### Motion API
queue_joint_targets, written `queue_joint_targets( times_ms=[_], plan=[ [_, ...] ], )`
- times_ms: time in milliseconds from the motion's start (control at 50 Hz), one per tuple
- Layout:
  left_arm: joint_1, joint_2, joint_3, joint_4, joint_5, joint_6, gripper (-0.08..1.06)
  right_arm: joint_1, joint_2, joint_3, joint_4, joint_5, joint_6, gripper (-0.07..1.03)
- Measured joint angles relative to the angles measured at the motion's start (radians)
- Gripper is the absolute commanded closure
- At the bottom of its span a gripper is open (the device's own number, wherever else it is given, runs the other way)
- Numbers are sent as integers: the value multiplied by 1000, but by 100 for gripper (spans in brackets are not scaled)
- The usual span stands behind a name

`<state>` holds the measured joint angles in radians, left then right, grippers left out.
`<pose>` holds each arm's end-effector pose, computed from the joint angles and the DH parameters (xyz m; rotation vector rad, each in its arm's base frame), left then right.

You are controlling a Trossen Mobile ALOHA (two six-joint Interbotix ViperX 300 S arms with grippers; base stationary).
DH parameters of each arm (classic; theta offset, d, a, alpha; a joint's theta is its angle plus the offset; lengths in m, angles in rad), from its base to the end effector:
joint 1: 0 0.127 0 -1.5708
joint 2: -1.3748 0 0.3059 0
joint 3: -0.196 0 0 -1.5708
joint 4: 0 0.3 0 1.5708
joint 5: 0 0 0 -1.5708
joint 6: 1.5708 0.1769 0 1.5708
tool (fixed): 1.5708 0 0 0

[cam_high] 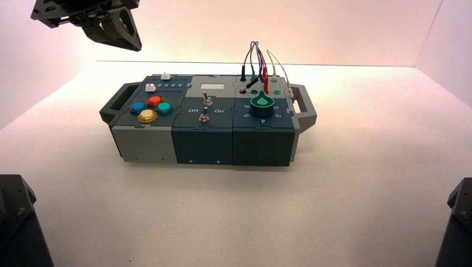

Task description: Push the red button with the left gripper.

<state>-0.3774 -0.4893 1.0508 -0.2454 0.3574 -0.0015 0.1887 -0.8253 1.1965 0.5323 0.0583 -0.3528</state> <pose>0.2490 -0.1149 0.1210 -0.0787 0.9501 -0.3220 0.2553 0.0541 0.1931 0.1419 0.4388 0.1767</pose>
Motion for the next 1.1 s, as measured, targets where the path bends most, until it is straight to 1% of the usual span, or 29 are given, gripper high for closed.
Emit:
queue_joint_targets(
  times_ms=[180, 360, 560, 840, 1100],
  plan=[
    [2, 48, 0, -2, 3, 0, 101, 0, -2, 0, 2, 0, 0, 99],
    [0, 169, -23, 3, -3, 6, 101, 0, -2, 0, 2, -2, 0, 99],
    [0, 258, -48, 5, -40, 6, 101, 0, -3, 0, 2, -2, 0, 99],
    [0, 321, -58, 3, -48, 6, 101, 0, -2, 2, 2, -2, 0, 99],
    [0, 325, -58, -2, -48, 5, 101, 0, -3, 2, 2, -2, 0, 99]
  ],
)
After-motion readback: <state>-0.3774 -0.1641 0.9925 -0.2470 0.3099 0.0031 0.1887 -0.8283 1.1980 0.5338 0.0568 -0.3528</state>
